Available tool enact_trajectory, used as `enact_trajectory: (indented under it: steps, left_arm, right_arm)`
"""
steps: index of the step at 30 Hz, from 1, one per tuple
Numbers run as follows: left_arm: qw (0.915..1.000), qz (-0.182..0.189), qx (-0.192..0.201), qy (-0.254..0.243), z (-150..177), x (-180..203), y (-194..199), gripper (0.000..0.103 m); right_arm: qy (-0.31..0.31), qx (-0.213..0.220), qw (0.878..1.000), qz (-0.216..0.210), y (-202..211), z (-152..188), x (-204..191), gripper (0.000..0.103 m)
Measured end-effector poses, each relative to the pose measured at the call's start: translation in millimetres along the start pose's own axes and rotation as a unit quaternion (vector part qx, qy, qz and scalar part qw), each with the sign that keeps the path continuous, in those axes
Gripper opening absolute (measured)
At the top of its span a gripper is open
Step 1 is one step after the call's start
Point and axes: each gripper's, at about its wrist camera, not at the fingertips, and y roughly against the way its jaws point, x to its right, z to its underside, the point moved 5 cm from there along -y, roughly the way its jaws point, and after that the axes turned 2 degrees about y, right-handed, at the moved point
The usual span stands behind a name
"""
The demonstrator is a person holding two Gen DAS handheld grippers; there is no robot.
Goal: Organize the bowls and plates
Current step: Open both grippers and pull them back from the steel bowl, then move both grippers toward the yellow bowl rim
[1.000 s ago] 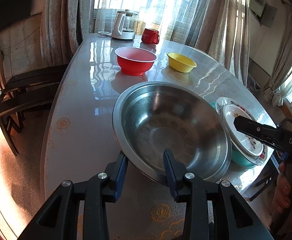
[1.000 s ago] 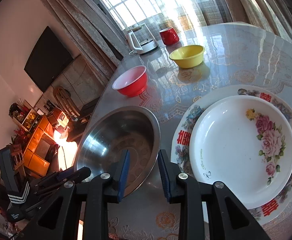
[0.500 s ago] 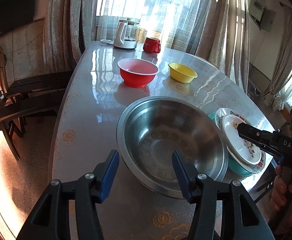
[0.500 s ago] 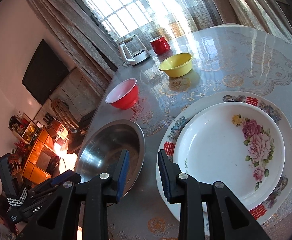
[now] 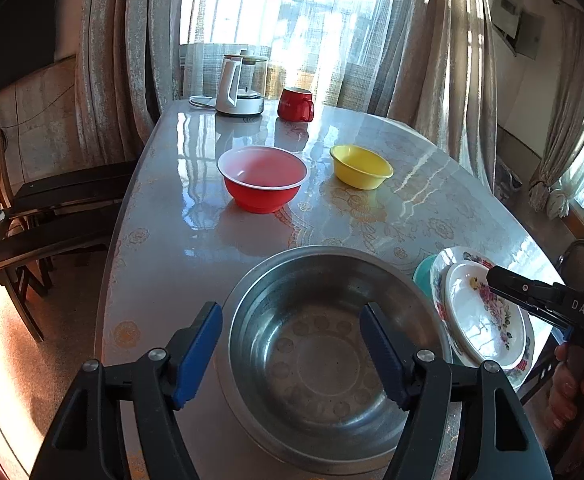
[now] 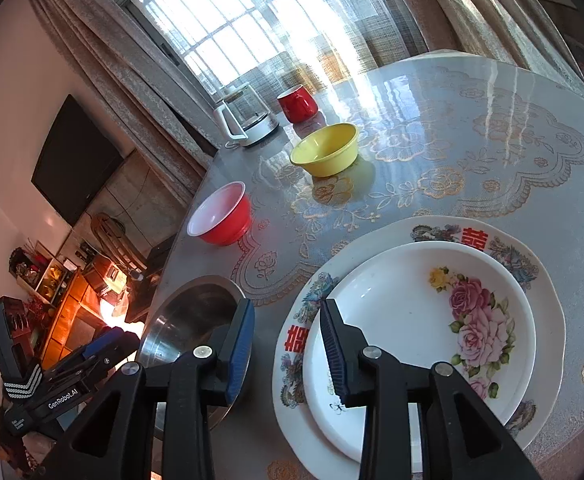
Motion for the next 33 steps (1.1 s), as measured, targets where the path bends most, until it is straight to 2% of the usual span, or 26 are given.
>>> enact_trajectory:
  steps: [5,13,23,26,33]
  left_arm:
    - [0.9997,0.005,-0.012,0.022,-17.5,-4.7,-13.4,0.077]
    - [0.9982,0.011,-0.03,0.051,-53.3,-6.8,-32.0,0.078]
    - [0.9986,0.026,-0.043,0.019,-89.4,29.0,-57.1,0.08]
    - [0.9982,0.034,-0.047,0.017,-102.7,40.8,-68.1,0.08]
    - [0.9991,0.022,-0.037,0.007,-135.6,58.0,-96.0,0.08]
  right_arm:
    - [-0.014,-0.001,1.0,0.012,-1.4,-11.4,13.6,0.036]
    - [-0.024,-0.003,0.999,0.037,-8.9,-40.4,36.0,0.037]
    - [-0.028,-0.02,0.997,0.064,-29.4,-87.5,58.0,0.039]
    - [-0.026,-0.025,0.997,0.062,-42.2,-106.3,59.6,0.039]
    - [-0.043,-0.044,0.996,0.061,-88.7,-146.1,69.8,0.039]
